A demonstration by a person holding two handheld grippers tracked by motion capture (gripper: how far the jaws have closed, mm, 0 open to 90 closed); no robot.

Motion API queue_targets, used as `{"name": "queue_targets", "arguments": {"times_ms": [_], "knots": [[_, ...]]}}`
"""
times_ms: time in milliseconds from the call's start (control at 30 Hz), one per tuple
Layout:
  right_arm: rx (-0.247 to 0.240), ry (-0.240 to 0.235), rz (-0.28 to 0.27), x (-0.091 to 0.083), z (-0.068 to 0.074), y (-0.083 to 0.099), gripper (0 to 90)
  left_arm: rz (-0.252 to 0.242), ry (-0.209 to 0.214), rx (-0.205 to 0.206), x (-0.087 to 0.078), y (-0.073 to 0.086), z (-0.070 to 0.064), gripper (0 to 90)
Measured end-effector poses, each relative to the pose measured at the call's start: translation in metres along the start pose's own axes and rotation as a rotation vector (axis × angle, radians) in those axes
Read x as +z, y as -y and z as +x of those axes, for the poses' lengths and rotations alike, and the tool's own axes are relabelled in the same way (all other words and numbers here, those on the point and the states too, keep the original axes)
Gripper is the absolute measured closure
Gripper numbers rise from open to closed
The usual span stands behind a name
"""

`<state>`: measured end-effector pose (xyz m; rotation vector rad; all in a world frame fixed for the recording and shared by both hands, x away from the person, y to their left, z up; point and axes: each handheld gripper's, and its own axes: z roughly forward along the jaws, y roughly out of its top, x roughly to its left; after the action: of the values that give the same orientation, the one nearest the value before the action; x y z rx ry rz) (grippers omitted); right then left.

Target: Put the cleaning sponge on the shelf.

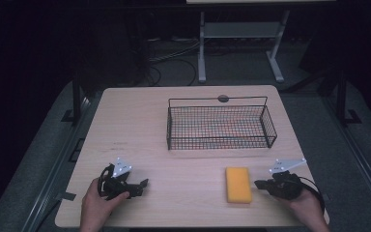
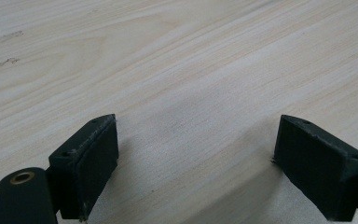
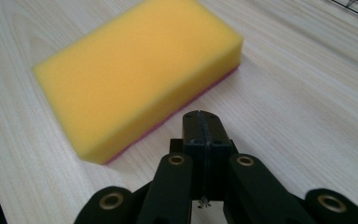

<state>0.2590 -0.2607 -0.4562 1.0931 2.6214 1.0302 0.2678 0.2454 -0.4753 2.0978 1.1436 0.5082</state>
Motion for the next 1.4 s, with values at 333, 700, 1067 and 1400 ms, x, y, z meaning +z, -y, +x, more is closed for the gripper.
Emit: {"name": "queue_targets", "arguments": {"times_ms": [333,700,1067,1400], "knots": [[-0.016,-0.019,-0.005,0.006,0.005,-0.008,89.9,0.0,0.0,0.0,0.0,0.0,0.0,12.8],[-0.029,-0.016,-0.008,0.012,0.002,-0.017,89.9,0.0,0.0,0.0,0.0,0.0,0.0,12.8],[-0.043,-0.013,-0.003,0.016,0.001,-0.025,89.9,0.0,0.0,0.0,0.0,0.0,0.0,12.8],[-0.057,-0.014,0.0,0.022,0.002,-0.035,89.9,-0.003,0.0,-0.003,0.0,0.0,0.0,12.8]]}}
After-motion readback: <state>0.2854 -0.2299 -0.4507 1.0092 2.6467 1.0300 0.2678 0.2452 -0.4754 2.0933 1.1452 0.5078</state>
